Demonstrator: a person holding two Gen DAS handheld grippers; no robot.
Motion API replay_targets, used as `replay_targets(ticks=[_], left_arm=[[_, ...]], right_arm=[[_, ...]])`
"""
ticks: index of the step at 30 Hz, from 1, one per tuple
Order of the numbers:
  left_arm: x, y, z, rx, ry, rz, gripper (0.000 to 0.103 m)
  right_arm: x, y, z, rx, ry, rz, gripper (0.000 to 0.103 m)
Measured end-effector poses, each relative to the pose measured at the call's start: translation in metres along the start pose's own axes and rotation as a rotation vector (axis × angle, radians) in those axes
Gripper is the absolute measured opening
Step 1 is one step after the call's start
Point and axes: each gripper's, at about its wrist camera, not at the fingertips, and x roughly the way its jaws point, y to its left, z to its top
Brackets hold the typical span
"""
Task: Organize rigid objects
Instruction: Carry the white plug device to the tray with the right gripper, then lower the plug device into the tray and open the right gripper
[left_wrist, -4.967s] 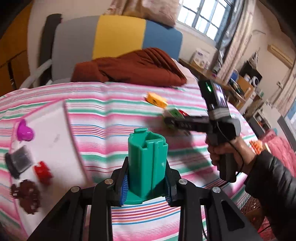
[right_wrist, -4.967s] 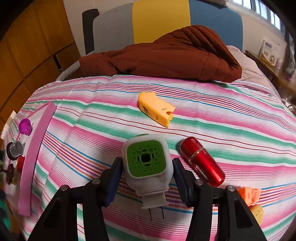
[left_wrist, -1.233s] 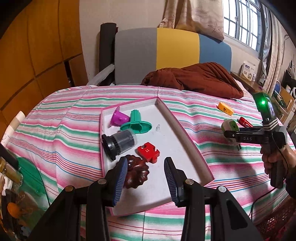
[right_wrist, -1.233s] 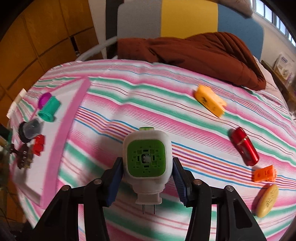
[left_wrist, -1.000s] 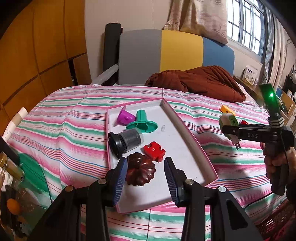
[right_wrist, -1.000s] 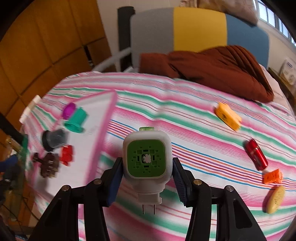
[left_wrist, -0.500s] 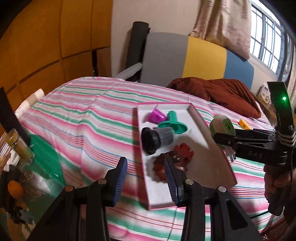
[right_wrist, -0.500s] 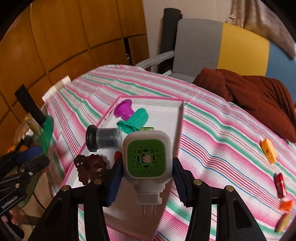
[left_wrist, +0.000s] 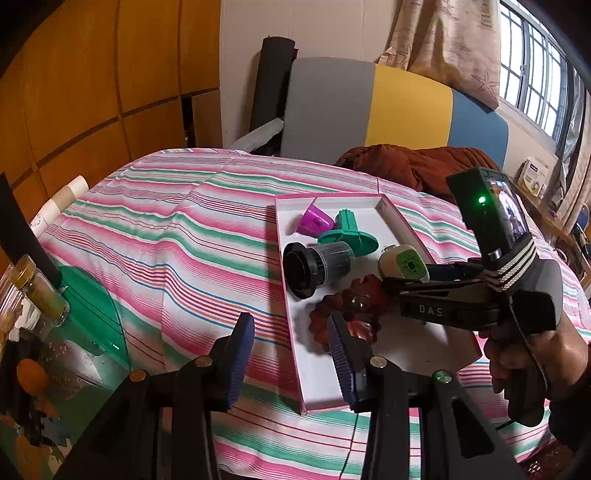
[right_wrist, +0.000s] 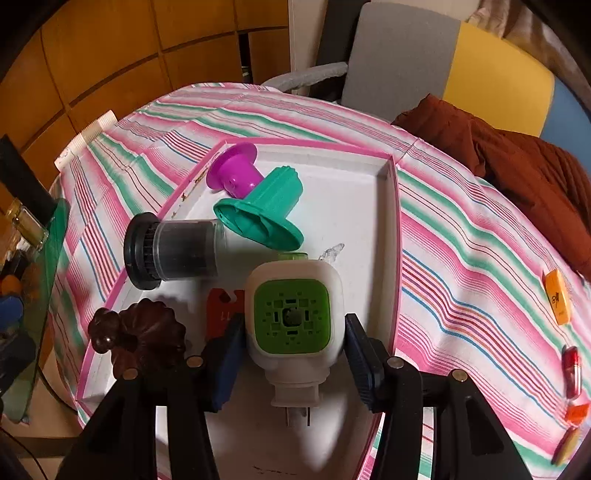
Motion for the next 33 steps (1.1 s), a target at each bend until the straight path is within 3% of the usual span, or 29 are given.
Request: replay_targets(ticks=[11,15,33], left_arm=[[-0.001,-0.005,-0.001,0.015,0.005,-0.004,0.041],[-0.003,-0.008,-0.001,0.021,0.002,-0.009,0.041],[-0.011,-0.027,0.002,0.068,-0.012,-0.031,0.041]], right_arm=[[-0.006,-0.007,-0.006,0.031,-0.027,0.02,0.054],[-0.013,-0.012,-0.009,0.056,-0.05,0.037,0.067],[-0.052,-0.028,-0.025,0.108,-0.148,0.05,0.073]])
